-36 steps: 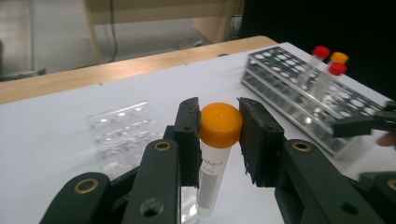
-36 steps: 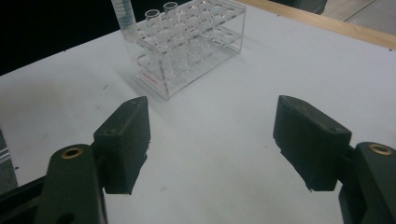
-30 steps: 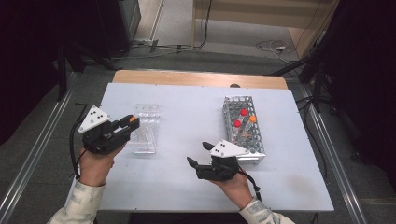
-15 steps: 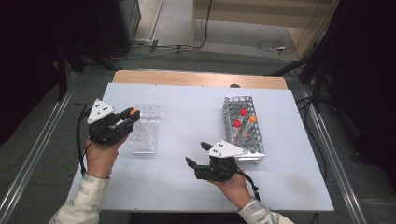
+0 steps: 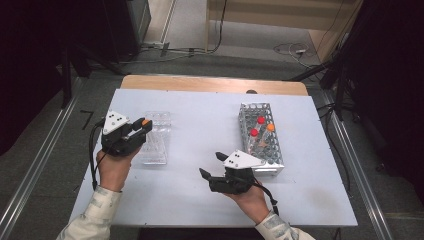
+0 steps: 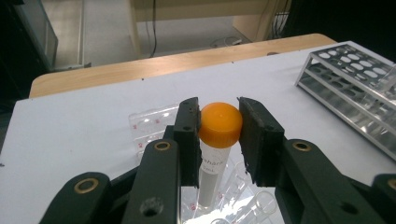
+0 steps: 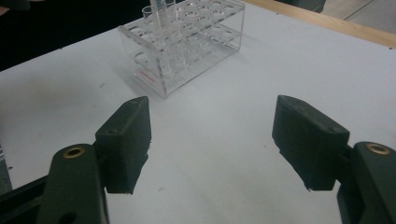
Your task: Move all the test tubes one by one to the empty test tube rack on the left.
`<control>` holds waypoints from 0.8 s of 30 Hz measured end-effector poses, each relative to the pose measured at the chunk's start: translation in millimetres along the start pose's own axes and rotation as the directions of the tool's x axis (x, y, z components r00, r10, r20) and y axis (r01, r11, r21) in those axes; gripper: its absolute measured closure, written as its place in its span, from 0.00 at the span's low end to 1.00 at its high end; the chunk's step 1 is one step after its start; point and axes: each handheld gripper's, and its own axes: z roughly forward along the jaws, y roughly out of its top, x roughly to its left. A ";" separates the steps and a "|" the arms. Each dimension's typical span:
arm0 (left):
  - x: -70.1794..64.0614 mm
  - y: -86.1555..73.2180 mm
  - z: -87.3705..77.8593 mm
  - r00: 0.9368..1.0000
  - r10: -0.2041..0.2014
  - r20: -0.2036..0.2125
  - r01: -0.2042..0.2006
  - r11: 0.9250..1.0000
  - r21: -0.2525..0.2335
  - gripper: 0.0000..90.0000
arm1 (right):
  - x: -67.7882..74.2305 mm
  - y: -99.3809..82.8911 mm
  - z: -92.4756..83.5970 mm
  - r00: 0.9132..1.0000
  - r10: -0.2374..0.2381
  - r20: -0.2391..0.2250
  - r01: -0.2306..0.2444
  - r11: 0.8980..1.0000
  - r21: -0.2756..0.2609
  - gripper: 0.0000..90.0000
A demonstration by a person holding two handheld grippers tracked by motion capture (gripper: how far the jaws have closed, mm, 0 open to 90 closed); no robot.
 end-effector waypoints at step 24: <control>-10.0 -8.6 0.6 1.000 -0.024 -0.004 0.024 1.000 0.009 0.54 | -2.4 0.6 -3.5 1.000 0.005 0.011 -0.005 1.000 -0.012 0.30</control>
